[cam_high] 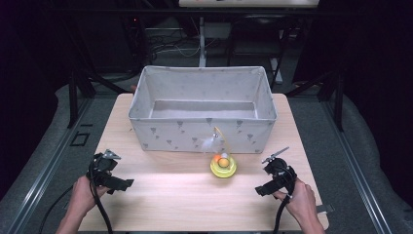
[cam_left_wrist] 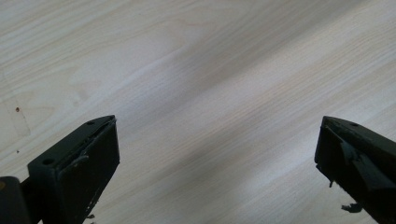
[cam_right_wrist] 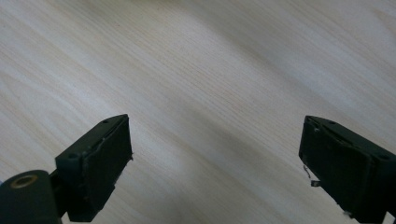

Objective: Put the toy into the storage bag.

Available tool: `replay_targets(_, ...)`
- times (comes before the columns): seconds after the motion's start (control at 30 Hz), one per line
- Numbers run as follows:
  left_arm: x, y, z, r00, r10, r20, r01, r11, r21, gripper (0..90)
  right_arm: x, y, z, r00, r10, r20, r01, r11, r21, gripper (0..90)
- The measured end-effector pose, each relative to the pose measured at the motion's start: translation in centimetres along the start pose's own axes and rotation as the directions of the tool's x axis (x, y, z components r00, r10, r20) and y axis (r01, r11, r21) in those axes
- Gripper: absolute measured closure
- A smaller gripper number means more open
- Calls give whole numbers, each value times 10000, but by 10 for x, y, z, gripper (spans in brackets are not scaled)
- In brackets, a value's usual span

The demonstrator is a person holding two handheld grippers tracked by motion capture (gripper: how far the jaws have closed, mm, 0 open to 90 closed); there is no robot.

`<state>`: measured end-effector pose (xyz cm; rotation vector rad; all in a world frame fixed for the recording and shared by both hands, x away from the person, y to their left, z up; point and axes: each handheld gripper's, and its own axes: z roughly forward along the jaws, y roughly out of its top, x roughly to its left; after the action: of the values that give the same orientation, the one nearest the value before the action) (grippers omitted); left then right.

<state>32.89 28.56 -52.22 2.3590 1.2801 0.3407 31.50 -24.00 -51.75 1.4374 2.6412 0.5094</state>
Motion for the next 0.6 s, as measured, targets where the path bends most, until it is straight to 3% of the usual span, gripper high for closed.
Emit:
replay_targets(0.27,-2,1,4,9998,157,120,-161,9994,300,2,4,2,0,9998,-58,-170,60,9999,111,88)
replay_targets(0.6,-2,-2,4,9998,191,-96,-188,9992,356,2,15,8,-10,9998,-205,-6,205,9996,175,86)
